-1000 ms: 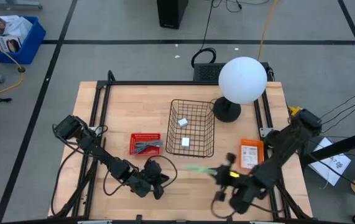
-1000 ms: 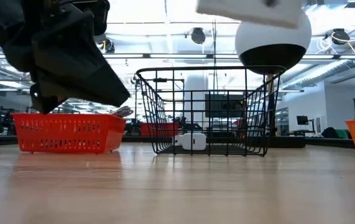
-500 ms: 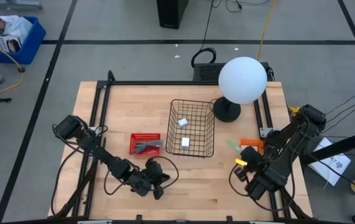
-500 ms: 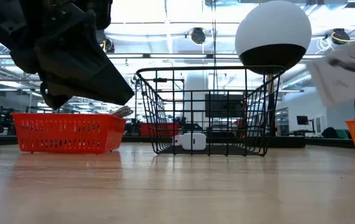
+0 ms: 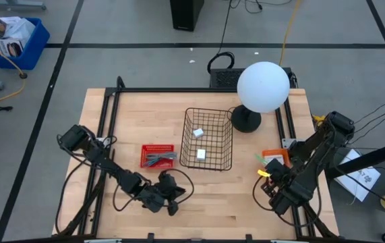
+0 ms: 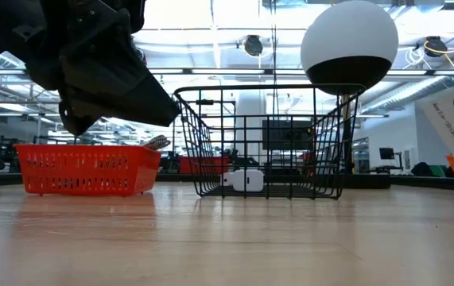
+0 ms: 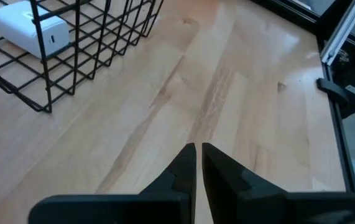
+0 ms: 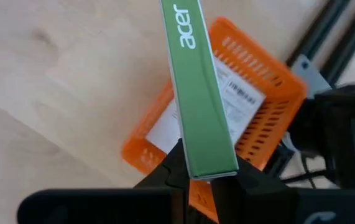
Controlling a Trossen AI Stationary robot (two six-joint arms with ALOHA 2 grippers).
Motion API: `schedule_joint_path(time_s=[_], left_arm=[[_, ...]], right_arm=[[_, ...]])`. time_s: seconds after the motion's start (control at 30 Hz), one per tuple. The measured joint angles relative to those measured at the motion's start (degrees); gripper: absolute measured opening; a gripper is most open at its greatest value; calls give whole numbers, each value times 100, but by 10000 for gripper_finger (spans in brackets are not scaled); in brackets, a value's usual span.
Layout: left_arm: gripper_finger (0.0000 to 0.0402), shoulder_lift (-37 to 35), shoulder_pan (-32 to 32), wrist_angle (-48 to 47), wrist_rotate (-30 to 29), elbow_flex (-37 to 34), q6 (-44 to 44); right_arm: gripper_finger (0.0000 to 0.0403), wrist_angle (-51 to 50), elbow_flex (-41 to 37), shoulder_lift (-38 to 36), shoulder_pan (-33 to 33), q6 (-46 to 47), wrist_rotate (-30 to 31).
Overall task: Pick and place items into bin
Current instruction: Put the card reader box into the orange basket
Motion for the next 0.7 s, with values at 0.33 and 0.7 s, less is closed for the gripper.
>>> schedule_joint_path(time_s=[0.33,0.7], left_arm=[[31,0,69,-20,-48,0,66],[31,-2,69,-37,-51,0,63]], right_arm=[[30,-20,47,-482,-3,70,29],[30,-20,-89,-1380,-14,19,-472]])
